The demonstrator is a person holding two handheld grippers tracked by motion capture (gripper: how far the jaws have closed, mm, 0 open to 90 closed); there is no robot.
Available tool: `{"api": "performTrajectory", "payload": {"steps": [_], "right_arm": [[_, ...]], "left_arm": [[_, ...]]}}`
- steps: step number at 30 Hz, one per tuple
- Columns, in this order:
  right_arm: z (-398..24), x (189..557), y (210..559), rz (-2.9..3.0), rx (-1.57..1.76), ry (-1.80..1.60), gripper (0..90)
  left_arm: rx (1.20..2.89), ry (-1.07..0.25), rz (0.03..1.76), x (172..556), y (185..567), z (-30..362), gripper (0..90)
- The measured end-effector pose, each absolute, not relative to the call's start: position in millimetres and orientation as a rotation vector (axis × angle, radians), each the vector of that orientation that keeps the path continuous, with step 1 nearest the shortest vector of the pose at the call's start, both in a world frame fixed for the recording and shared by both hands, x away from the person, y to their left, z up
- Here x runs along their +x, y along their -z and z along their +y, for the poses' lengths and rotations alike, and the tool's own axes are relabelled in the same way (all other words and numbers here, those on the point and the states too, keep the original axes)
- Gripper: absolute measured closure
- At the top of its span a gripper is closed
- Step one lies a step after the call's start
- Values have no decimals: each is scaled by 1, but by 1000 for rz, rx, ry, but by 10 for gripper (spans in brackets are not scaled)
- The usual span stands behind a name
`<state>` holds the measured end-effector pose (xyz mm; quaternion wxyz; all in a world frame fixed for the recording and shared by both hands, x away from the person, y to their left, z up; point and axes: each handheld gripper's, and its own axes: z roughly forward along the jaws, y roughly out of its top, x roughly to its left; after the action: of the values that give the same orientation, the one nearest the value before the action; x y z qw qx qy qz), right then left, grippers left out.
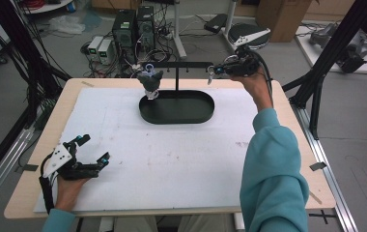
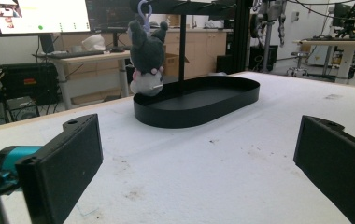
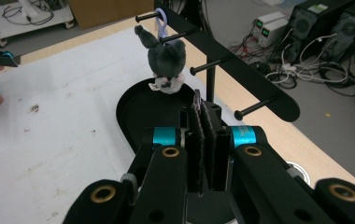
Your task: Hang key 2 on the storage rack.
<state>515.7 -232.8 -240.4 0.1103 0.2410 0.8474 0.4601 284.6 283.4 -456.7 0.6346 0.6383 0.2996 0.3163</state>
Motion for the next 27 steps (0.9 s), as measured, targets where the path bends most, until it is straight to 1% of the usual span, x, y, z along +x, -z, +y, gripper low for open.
{"api": "performTrajectory", "payload": {"steps": [10, 27], "right_arm": [[-222, 531, 235, 2525, 715, -1312, 887], [-219, 545, 251, 2584, 762, -1249, 887]], "left_arm": [[1457, -722, 684, 285, 457, 283, 17], [1458, -723, 683, 285, 457, 283, 17]]}}
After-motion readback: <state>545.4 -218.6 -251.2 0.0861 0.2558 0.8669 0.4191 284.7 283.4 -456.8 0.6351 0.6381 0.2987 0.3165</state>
